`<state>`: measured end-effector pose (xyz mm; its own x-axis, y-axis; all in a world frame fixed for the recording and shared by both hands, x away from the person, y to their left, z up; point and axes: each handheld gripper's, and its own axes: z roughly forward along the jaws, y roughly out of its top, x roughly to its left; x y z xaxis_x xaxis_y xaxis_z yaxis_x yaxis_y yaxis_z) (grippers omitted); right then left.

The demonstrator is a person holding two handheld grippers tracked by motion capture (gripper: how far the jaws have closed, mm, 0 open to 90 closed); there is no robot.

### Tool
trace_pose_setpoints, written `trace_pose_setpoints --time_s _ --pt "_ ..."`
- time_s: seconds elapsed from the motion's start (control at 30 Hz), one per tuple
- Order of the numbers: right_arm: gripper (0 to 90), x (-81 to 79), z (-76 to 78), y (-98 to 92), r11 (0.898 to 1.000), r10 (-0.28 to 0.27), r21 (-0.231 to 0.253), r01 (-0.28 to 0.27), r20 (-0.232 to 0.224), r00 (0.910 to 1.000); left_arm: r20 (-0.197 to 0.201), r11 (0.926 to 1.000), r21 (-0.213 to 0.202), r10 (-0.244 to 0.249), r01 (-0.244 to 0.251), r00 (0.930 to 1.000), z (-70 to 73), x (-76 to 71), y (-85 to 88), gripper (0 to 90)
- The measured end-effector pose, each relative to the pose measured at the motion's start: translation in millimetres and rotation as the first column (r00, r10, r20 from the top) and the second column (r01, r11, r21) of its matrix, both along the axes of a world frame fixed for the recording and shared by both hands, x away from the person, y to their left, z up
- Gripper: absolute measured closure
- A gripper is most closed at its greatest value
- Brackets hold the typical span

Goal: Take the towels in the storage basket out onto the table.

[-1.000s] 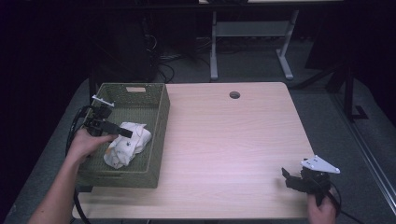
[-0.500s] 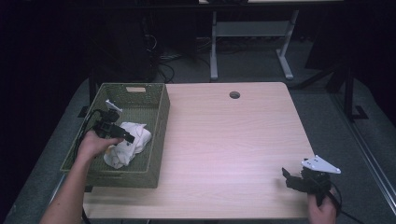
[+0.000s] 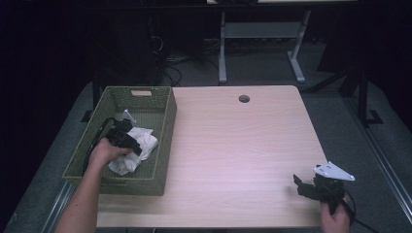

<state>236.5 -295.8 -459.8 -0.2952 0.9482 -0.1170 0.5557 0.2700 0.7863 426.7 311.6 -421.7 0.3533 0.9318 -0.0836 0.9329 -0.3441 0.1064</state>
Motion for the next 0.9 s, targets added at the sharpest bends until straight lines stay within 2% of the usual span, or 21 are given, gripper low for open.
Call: trace_pose_setpoints --time_s 0.13,0.2,0.23,0.33,0.4,0.5,0.6,0.73,0.9 --pt "13.9 0.2 0.2 -0.3 1.000 0.000 0.003 0.000 0.000 1.0000 -0.005 0.9999 0.004 -0.013 0.013 0.9999 -0.6 -0.4 -1.9 43.7" --pt "13.9 0.2 0.3 -0.3 1.000 -0.001 0.004 0.001 0.000 1.0000 -0.010 1.0000 0.006 0.000 0.000 0.9999 -0.2 -0.7 -2.4 46.0" --pt "13.9 0.1 0.5 -0.2 1.000 0.000 0.003 0.000 0.001 1.0000 -0.016 1.0000 -0.005 -0.002 0.002 0.9999 1.0 -0.6 -1.3 54.7" --pt "13.9 0.0 0.6 -0.6 1.000 0.001 0.003 -0.001 0.004 1.0000 -0.018 1.0000 -0.009 -0.002 0.002 0.9998 1.4 -1.1 -0.8 63.7" --pt "13.9 0.0 0.7 -0.7 1.000 0.000 0.004 0.000 0.005 1.0000 -0.015 0.9999 -0.010 0.003 -0.003 0.9999 1.8 -2.6 -1.9 65.6" --pt "13.9 -0.2 0.6 -0.3 1.000 0.002 0.001 -0.002 0.005 1.0000 -0.011 0.9997 -0.006 -0.025 0.025 0.9996 2.6 -2.8 -2.9 68.9" --pt "13.9 -0.2 0.8 -0.6 1.000 0.000 0.002 0.000 0.009 1.0000 -0.010 0.9996 -0.009 -0.027 0.027 0.9996 3.6 -2.7 -2.5 70.6" --pt "13.9 -0.2 0.6 -0.7 1.000 -0.003 0.003 0.002 0.006 1.0000 -0.011 0.9996 -0.028 -0.009 0.009 0.9999 5.4 -2.5 -0.8 71.1" --pt "13.9 -0.8 0.2 -0.8 1.000 -0.003 0.007 0.003 0.004 1.0000 0.000 0.9985 -0.053 -0.012 0.012 0.9999 9.5 -3.2 4.3 71.7"
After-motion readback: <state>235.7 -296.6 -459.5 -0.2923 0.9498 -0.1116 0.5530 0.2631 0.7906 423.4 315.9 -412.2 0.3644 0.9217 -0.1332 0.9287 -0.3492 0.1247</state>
